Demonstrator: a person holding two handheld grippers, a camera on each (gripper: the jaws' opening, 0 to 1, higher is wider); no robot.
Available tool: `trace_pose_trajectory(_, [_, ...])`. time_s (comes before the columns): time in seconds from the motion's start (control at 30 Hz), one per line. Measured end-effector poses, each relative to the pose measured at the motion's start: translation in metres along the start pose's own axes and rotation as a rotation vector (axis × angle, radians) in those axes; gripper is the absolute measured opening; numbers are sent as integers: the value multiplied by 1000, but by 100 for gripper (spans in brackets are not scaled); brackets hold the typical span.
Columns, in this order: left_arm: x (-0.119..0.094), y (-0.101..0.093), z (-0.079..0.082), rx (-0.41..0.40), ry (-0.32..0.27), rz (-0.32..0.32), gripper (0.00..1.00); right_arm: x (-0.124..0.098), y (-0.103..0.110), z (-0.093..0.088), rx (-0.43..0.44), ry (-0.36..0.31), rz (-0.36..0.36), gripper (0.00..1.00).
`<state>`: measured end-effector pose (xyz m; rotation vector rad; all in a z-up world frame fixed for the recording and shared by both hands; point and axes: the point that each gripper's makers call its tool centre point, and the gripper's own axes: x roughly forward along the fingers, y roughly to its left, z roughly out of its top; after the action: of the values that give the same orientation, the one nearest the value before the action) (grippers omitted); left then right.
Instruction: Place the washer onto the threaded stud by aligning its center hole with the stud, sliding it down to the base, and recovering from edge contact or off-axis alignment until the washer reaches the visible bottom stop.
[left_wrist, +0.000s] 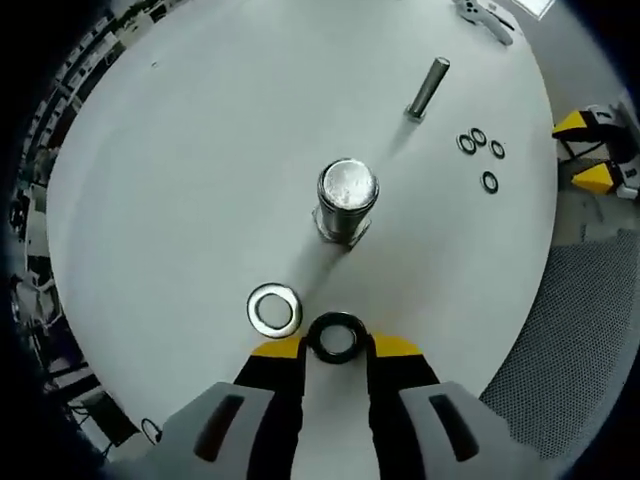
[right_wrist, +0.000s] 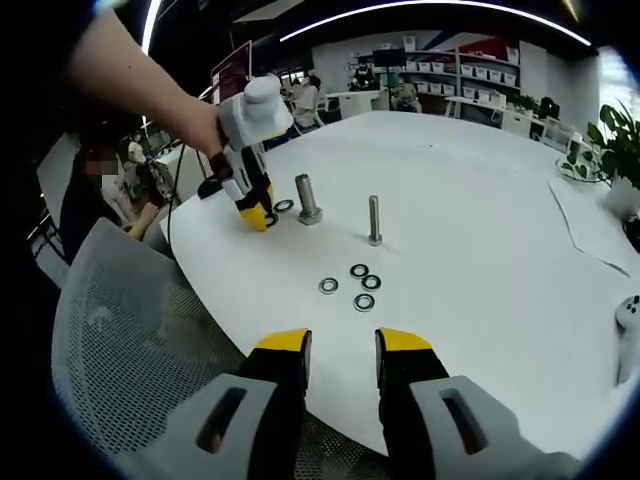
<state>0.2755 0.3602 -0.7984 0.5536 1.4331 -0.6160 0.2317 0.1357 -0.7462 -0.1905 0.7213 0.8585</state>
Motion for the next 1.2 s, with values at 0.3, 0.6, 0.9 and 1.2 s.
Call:
trace_pose_trajectory(0.3, [-1, 0, -1, 7, -10, 18, 21, 0, 0, 1, 5, -5, -1, 29])
trace_pose_trajectory(0.6, [-2, 0, -2, 10, -75, 29, 20, 0, 0, 1, 8, -6, 0, 29])
trace_pose_trajectory(0.9, [-3, 0, 0, 25, -83, 23, 19, 0, 0, 0, 7, 4, 0, 29])
trace_pose_trajectory(1.2, [-3, -7, 2, 33, -88, -2, 19, 0, 1, -1, 4, 7, 4, 29])
